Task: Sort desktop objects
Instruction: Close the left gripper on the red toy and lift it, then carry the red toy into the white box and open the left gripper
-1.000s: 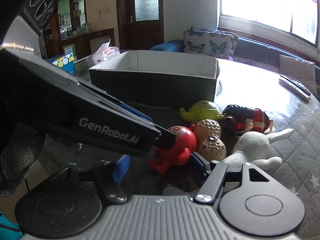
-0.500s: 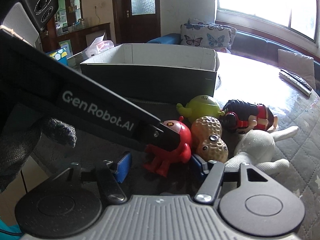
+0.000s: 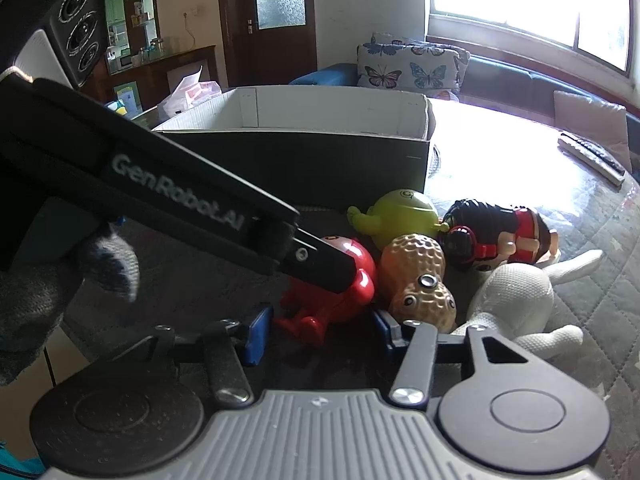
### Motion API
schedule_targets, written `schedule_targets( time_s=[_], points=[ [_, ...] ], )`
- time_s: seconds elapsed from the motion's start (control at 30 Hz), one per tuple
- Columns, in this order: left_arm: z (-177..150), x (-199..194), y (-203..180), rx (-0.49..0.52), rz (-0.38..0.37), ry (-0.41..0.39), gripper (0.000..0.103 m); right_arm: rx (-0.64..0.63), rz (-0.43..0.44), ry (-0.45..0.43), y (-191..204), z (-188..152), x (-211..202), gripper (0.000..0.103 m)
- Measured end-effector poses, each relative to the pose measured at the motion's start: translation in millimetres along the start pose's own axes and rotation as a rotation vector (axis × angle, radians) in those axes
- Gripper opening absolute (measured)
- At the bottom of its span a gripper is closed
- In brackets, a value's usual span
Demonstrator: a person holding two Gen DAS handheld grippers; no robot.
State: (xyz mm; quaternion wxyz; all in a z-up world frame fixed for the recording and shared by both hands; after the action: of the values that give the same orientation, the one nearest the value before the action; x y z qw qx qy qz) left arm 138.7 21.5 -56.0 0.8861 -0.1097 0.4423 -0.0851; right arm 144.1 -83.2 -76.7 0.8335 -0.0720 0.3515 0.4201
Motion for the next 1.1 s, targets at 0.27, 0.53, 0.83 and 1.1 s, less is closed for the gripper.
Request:
schedule_targets(
  time_s=[0.27, 0.53, 0.83, 1.1],
  points=[
    [-2.3, 0.8, 6.1, -0.039, -0.026, 0.009, 0.046, -0.006, 0.000, 0.003, 1.7, 1.4, 1.3, 0.050],
    [-3.2, -10.7, 5.7, -0.033, -0.018, -0.015, 0.045, -0.021, 0.014, -0.005, 7.9, 5.8, -3.7, 0.049],
    [25.1, -41.7, 8.9, -0.058, -0.020, -0.104, 0.044, -0.076, 0.037, -0.062, 14.0, 42.9, -18.4, 0.049],
    [85.9, -51.3, 23.4, -0.087, -0.022, -0.196, 0.044, -0.165, 0.040, -0.106, -0.4, 109.2, -11.1, 0.049]
  ],
)
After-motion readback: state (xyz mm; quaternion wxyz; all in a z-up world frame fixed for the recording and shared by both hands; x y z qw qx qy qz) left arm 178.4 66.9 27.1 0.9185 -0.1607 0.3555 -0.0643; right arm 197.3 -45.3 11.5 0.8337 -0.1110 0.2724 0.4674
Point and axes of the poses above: each gripper's, at about its wrist camera, not at the fingertips, and x roughly the way its jaws point, y to its left, z to its top, the point moved 9 cm from there along x, roughly the way its jaws point, and after that the axes turned 11 degrees about z, right-handed, at the moved point
